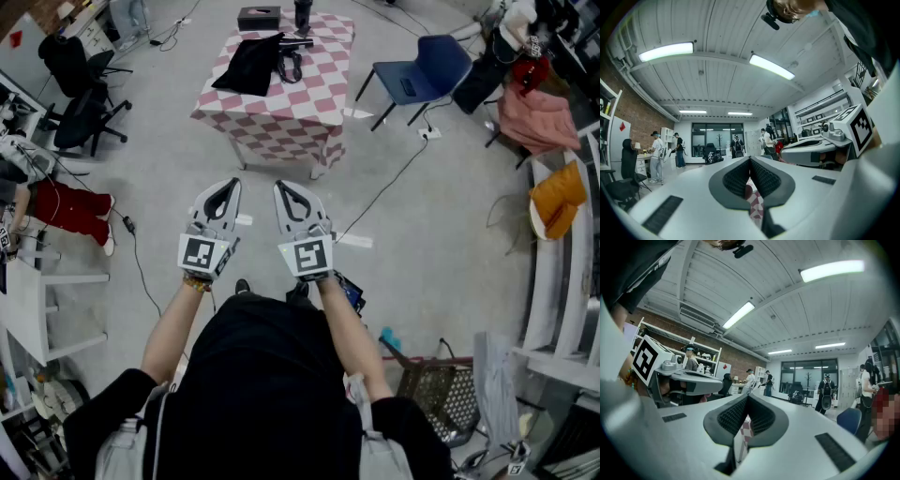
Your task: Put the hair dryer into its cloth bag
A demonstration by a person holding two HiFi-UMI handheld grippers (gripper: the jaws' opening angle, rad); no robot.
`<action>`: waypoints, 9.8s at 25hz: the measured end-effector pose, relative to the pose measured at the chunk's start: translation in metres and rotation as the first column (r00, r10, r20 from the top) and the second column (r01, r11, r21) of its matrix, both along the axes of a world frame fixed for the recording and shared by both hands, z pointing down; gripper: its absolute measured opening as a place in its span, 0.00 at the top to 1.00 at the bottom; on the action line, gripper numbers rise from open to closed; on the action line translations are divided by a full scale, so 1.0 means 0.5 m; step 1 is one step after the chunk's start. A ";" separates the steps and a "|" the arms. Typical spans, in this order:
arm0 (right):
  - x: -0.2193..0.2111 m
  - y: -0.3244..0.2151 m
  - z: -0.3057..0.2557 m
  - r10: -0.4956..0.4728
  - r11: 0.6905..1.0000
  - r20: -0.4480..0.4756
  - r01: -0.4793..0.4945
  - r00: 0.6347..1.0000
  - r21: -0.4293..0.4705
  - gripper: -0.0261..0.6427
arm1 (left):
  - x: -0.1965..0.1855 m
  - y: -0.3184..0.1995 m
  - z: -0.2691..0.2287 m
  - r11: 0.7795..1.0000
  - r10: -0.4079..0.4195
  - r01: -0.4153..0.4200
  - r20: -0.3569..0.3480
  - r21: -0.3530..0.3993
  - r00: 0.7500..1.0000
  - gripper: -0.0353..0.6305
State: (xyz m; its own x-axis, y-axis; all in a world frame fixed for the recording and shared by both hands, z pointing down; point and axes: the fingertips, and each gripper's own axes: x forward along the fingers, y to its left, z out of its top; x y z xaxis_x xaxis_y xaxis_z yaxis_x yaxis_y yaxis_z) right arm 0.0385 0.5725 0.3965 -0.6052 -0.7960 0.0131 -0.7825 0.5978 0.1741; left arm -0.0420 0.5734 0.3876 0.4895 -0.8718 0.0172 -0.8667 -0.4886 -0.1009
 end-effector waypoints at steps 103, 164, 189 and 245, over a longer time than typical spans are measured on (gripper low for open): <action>-0.024 -1.380 0.415 -0.004 0.889 -0.258 -0.115 0.966 -0.444 0.93 | 0.004 -1.620 0.565 0.833 0.032 0.104 0.234 -0.543 0.972 0.82; -0.259 -1.347 0.582 -0.693 0.564 -0.158 0.392 0.704 -0.727 0.73 | -0.157 -1.418 0.668 0.583 0.097 -0.030 0.033 -0.812 0.995 0.87; -0.267 -1.405 0.470 -0.440 0.612 0.085 0.367 0.894 -0.700 0.93 | -0.208 -1.368 0.364 0.730 0.156 -0.231 -0.172 -0.643 0.973 0.76; -0.137 -1.388 0.570 0.001 0.582 -0.018 -0.016 1.000 -0.813 0.92 | -0.164 -1.398 0.416 0.465 0.345 -0.337 -0.183 -0.819 0.921 0.91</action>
